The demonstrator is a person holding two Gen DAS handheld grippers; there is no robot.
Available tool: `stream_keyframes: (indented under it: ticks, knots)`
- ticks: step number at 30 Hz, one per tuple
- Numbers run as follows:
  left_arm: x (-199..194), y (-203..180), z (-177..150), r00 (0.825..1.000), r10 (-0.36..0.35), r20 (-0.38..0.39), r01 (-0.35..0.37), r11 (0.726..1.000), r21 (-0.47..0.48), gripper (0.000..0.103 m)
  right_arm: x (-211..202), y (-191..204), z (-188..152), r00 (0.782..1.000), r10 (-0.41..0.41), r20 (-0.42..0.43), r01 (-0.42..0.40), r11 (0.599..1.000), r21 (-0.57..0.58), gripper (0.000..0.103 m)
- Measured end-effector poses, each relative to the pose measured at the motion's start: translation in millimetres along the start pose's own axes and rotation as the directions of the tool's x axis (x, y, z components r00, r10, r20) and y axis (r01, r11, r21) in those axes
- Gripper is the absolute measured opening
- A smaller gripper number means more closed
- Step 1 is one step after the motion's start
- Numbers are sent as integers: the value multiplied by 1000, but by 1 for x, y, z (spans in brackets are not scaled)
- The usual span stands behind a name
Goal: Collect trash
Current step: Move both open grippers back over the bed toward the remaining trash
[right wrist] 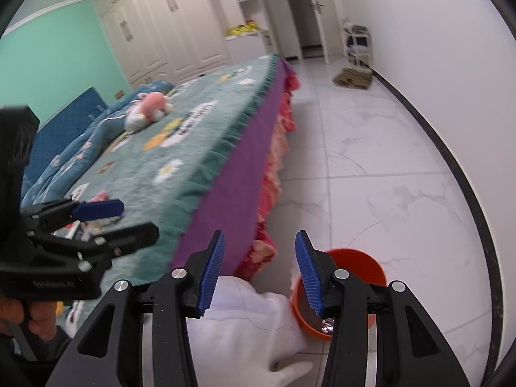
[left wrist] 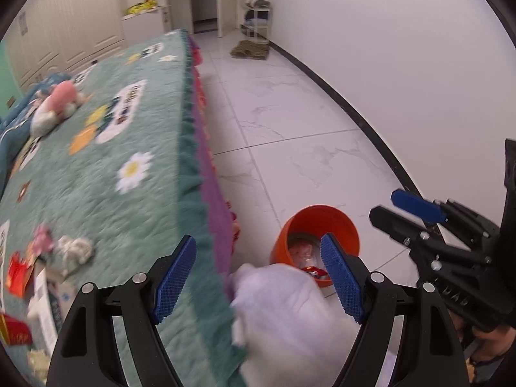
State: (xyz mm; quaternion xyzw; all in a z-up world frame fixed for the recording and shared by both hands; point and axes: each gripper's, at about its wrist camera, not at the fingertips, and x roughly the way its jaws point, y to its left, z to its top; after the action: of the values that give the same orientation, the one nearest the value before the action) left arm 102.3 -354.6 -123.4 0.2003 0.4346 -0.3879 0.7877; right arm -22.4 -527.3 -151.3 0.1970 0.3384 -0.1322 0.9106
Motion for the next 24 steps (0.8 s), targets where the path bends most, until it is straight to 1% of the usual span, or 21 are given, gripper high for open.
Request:
stream_keyframes:
  ticks: [3, 6, 13, 19, 23, 24]
  knots:
    - [-19, 19, -12, 1000, 14, 20, -13, 999, -43, 79, -6, 26, 4, 999, 43, 1, -43, 998, -42, 46]
    - [-37, 34, -25, 998, 49, 44, -45, 996, -76, 79, -10, 55, 9, 996, 85, -1, -84, 993, -88, 47]
    - [-75, 76, -61, 990, 117, 72, -103, 978, -180, 79, -15, 124, 6, 981, 194, -24, -196, 963, -185, 49]
    - [-105, 115, -91, 980, 183, 77, -154, 947, -283, 79, -10, 187, 1, 957, 283, -72, -291, 916, -274, 49]
    - [-124, 138, -112, 970, 227, 82, -186, 920, -346, 80, -5, 231, -4, 938, 330, -107, -346, 877, -332, 49]
    - [-128, 144, -118, 969, 234, 82, -190, 912, -364, 81, -4, 238, -3, 934, 339, -115, -358, 869, -343, 49]
